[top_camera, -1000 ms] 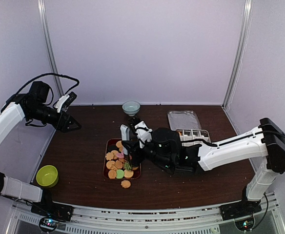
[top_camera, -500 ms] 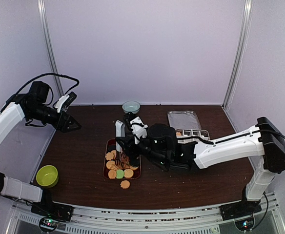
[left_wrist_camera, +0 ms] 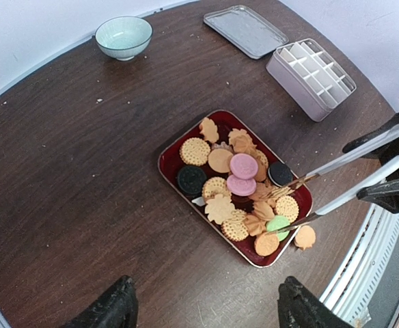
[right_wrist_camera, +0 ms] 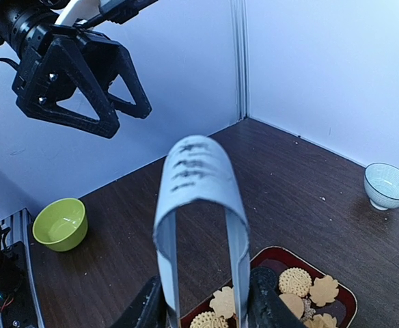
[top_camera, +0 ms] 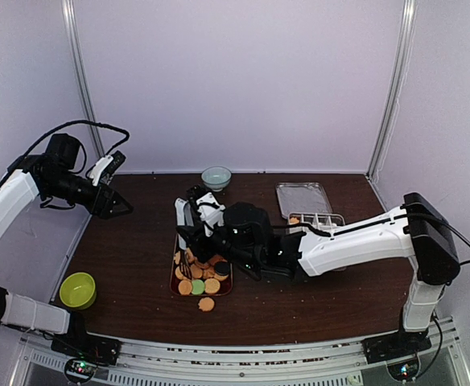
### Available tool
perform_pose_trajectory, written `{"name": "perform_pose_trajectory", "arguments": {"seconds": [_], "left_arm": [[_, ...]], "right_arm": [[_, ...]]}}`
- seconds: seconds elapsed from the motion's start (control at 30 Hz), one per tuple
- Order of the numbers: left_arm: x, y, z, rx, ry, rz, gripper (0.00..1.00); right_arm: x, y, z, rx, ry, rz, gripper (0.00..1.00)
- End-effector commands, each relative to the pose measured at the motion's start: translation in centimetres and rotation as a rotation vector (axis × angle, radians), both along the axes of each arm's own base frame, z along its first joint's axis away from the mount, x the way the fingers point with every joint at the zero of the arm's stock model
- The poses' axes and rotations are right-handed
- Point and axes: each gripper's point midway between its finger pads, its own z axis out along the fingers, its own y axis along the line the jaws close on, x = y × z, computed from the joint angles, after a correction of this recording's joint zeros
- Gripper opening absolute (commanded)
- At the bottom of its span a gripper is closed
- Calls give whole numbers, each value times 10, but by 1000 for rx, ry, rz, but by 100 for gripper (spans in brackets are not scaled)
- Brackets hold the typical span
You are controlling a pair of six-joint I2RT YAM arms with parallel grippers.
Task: Pack the cookies
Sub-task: Pick up the fake cookies from the plate.
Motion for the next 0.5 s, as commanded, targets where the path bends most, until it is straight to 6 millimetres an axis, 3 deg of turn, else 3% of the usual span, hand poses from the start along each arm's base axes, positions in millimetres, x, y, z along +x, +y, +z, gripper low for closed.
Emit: {"name": "perform_pose_trajectory", "arguments": {"seconds": [0.0, 0.27, 0.47], "left_arm": [[-4, 2, 5, 5, -24, -13, 73], [-4, 2, 4, 7, -24, -15, 73], [-3, 1, 2, 6, -14, -16, 73]], "right_arm": [[6, 9, 5, 1, -21, -10, 40], [13, 9, -10, -53, -33, -38, 38], [16, 2, -2, -39, -48, -74, 18]]}}
